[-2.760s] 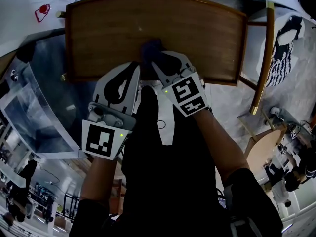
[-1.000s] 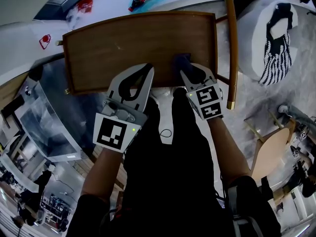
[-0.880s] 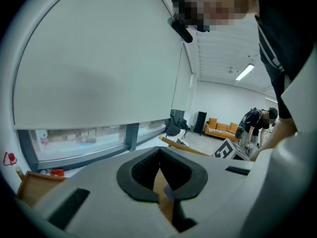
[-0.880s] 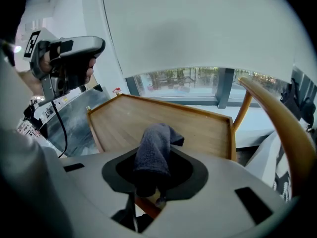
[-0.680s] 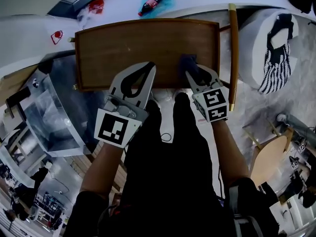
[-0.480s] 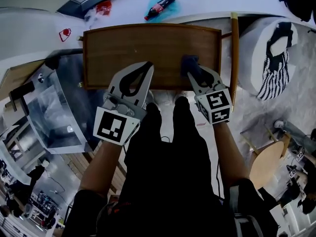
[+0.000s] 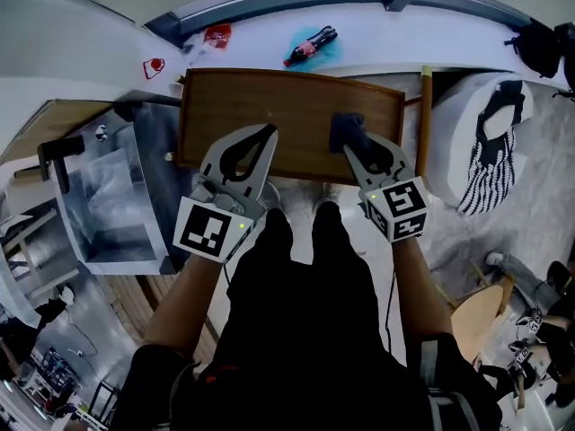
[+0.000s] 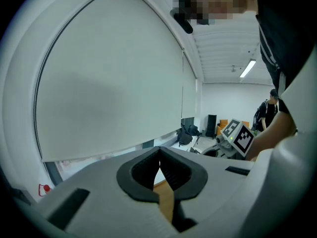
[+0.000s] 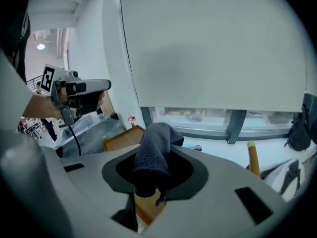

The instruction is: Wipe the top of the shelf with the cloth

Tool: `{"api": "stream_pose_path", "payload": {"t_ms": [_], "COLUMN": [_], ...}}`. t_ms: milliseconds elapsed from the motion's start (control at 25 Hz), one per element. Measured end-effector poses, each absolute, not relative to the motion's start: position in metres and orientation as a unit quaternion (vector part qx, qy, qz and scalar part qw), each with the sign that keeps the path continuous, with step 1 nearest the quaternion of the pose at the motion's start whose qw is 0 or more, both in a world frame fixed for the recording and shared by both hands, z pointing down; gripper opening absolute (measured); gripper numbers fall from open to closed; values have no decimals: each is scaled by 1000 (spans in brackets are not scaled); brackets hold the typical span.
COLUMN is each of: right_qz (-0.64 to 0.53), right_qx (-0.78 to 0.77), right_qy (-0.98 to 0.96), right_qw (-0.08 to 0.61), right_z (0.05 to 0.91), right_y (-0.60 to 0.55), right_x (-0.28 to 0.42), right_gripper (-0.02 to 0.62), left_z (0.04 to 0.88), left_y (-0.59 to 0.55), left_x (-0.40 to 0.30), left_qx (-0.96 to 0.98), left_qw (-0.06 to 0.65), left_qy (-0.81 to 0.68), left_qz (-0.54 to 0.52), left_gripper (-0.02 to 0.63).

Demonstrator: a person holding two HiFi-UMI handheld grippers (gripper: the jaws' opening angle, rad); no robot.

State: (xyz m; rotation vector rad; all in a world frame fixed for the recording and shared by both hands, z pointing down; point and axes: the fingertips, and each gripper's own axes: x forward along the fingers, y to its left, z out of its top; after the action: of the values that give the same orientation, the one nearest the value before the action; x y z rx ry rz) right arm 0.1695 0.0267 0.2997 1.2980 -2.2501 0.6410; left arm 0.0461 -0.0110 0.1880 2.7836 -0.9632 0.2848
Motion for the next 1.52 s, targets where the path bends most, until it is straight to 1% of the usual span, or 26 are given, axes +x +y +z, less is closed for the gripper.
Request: {"api": "stream_pose_path", "payload": {"t_ms": [200, 360, 840, 960, 1040, 1440, 1520], "right_qz": [198, 175, 136, 128, 121, 107, 104], "right_qx": [467, 461, 436, 432, 430, 434, 433], "right_qy": [-839, -851, -877, -883, -885, -886, -887], "right_qw": [198, 182, 150, 135, 131, 120, 118], "right_z": [242, 203, 128, 108, 98, 78, 74], "right_y": [16, 12, 19, 20, 20, 22, 20], "right_x": [156, 145, 109, 102, 98, 78, 72], "right_gripper": [107, 107, 106, 106, 106, 106, 107], "left_z": [164, 141, 87, 80, 77, 57, 58], "left_y": [-8, -5, 7, 9, 10, 8, 8], "left_x": [25, 12, -16, -22, -25, -44, -50], "left_qx": [935, 932, 933, 933, 934, 935, 933], "left_qw": [69, 73, 34, 35, 31, 19, 22], "left_qy": [-335, -346, -354, -352, -350, -354, -357], "left_qz": [93, 82, 53, 67, 73, 29, 38], "left_gripper": [18, 18, 18, 18, 18, 18, 18]}}
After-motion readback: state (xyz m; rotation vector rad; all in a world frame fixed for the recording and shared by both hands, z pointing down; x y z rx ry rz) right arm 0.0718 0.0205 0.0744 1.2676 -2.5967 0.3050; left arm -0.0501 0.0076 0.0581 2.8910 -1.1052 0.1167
